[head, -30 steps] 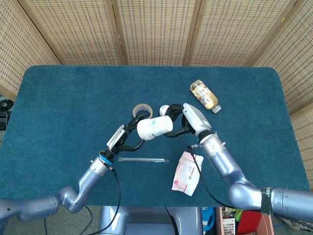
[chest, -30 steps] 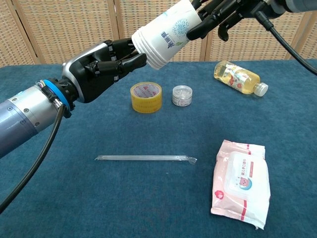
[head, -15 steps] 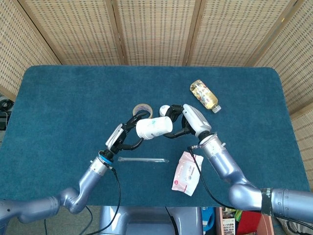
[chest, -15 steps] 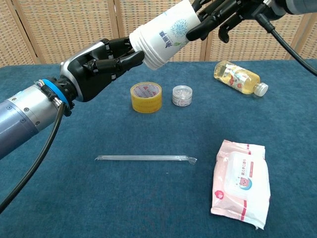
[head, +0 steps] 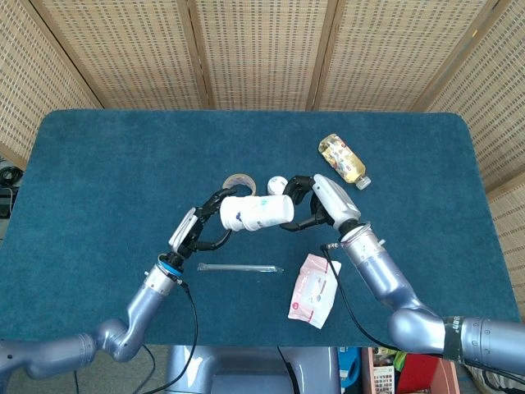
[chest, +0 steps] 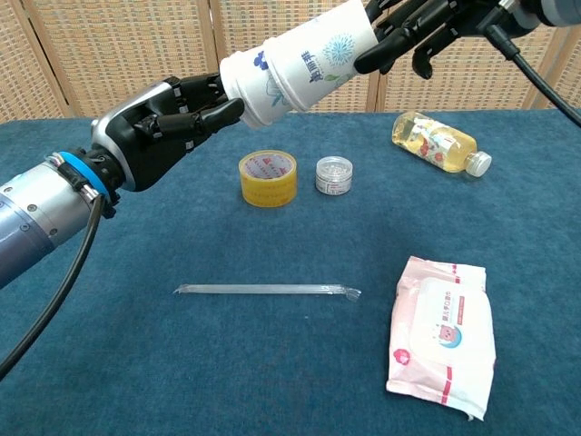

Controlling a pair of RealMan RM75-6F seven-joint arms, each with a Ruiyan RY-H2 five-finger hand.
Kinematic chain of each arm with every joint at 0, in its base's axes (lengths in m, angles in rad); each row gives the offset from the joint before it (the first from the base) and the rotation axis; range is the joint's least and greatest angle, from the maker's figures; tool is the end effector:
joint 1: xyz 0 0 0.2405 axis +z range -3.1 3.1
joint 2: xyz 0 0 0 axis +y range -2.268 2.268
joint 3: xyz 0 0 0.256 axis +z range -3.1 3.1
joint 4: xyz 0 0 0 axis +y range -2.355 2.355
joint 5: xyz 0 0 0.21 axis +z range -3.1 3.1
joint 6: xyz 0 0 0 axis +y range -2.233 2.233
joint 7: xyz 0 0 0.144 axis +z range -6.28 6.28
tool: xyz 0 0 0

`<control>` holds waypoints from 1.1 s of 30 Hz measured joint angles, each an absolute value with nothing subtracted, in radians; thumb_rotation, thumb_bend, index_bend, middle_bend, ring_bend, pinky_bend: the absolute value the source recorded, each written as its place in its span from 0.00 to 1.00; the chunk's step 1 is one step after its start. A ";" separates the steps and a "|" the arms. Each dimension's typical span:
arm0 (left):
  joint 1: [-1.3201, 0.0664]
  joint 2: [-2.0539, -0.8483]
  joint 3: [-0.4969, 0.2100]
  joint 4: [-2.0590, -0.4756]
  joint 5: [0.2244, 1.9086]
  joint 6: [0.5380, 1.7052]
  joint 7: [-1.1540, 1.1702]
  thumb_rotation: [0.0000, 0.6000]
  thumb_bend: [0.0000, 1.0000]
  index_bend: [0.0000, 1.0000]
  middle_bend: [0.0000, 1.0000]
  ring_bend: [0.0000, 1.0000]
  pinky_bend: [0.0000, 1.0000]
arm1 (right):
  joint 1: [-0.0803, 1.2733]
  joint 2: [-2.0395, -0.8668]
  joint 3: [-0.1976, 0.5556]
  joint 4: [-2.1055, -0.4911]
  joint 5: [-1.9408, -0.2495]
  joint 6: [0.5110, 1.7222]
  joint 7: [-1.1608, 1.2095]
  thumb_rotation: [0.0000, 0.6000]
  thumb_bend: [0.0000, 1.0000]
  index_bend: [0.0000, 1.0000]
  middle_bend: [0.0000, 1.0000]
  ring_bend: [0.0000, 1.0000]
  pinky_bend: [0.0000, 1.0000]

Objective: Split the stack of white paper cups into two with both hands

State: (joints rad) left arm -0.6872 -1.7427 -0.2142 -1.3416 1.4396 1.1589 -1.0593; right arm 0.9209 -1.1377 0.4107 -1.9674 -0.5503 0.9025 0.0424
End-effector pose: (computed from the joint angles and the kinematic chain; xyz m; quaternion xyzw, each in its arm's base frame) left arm -0.1089 0.3253 -0.0363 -0.3846 -0.6703 -0.6346 0.0097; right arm -0.0502 -0.3622 0.0975 0.5514 -0.6226 0.4868 0.2670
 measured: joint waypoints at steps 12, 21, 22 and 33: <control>-0.635 -1.696 -0.197 -1.352 1.422 1.173 -1.036 1.00 0.42 0.73 0.16 0.00 0.02 | 0.894 -1.118 0.397 -1.968 -0.564 0.906 0.053 1.00 0.23 0.75 0.62 0.50 0.72; -0.592 -1.624 -0.189 -1.385 1.390 1.171 -0.960 1.00 0.42 0.74 0.17 0.00 0.02 | 0.865 -1.109 0.365 -1.968 -0.579 0.932 0.037 1.00 0.23 0.75 0.62 0.50 0.73; -0.587 -1.613 -0.188 -1.394 1.386 1.169 -0.944 1.00 0.42 0.74 0.17 0.00 0.02 | 0.861 -1.109 0.357 -1.966 -0.582 0.937 0.031 1.00 0.23 0.75 0.62 0.50 0.73; -0.559 -1.496 -0.177 -1.500 1.311 1.123 -0.703 1.00 0.42 0.74 0.22 0.00 0.03 | 0.828 -1.140 0.255 -1.922 -0.632 1.040 -0.118 1.00 0.23 0.75 0.61 0.50 0.73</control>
State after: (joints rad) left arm -0.5586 -1.4964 -0.1767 -1.4998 1.3109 1.1226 -0.7029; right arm 0.8277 -1.1396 0.2552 -1.9215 -0.6315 1.0402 -0.1185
